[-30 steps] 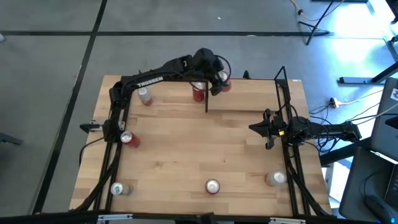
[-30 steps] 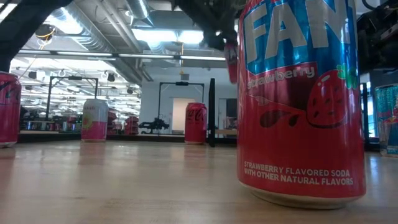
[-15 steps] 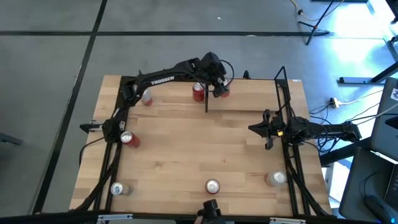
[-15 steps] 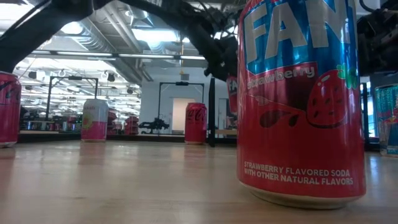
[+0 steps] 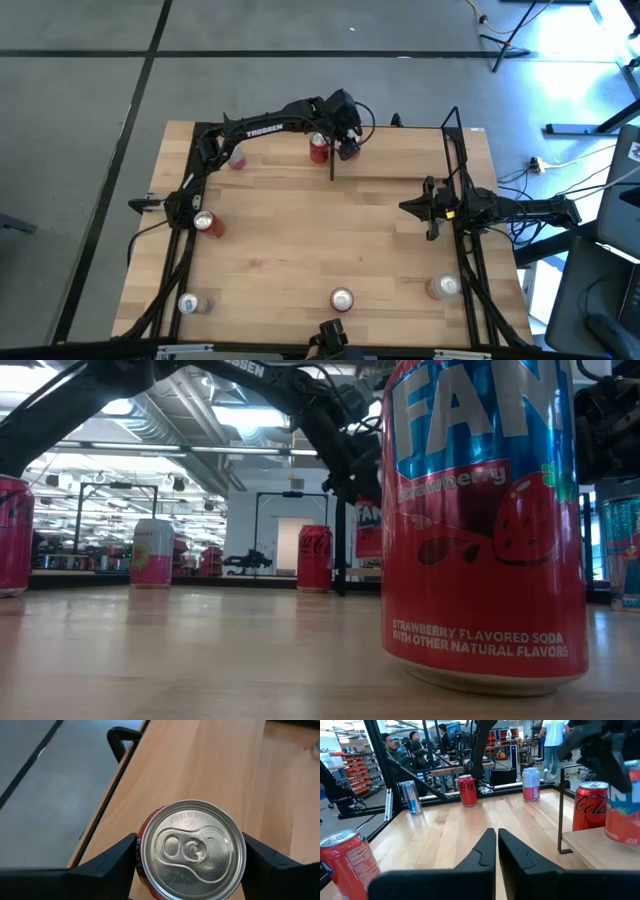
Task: Place canned beverage on shelf
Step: Put the red soda can on the shelf
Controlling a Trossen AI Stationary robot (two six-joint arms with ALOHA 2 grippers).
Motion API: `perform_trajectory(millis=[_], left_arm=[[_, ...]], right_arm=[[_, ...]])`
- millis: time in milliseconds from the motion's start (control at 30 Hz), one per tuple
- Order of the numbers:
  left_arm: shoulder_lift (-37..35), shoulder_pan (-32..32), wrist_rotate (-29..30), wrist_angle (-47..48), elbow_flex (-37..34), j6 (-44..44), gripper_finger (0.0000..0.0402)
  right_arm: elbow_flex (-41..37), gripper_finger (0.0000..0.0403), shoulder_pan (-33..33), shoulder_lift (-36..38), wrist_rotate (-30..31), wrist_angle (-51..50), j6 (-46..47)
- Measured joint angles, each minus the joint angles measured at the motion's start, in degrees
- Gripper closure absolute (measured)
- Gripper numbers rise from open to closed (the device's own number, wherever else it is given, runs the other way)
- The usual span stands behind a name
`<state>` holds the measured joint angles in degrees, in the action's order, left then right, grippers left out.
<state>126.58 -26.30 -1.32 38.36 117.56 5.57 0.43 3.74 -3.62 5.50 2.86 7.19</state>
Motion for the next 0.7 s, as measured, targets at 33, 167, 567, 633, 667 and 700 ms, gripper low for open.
perform_trajectory(millis=[33,167,567,633,667,700], left_arm=[[0.16,0.04,0.19,0.12,-0.02,0.55,0.0159],[0.36,-0.04,0.38,0.27,-0.02,0.57,0.0159],[0.49,0.98,0.46,-0.58,-0.15,2.39,0.0109],[0.49,1.25,0.49,-0.61,-0.15,2.52,0.0101],[0.49,1.41,0.54,-0.68,-0.15,2.71,0.0098],[0.49,1.54,0.64,-0.69,-0.15,3.08,0.0096]], right_arm=[[0.00,0.0393,0.01,0.00,0.01,0.03,0.01],[0.00,0.0393,0.01,0.00,0.02,0.03,0.01],[0.00,0.0393,0.01,0.02,0.02,-0.40,0.01],[0.00,0.0393,0.01,0.02,0.02,-0.40,0.01],[0.00,0.0393,0.01,0.00,0.02,-0.42,0.01],[0.00,0.0393,0.01,0.00,0.02,-0.42,0.01]])
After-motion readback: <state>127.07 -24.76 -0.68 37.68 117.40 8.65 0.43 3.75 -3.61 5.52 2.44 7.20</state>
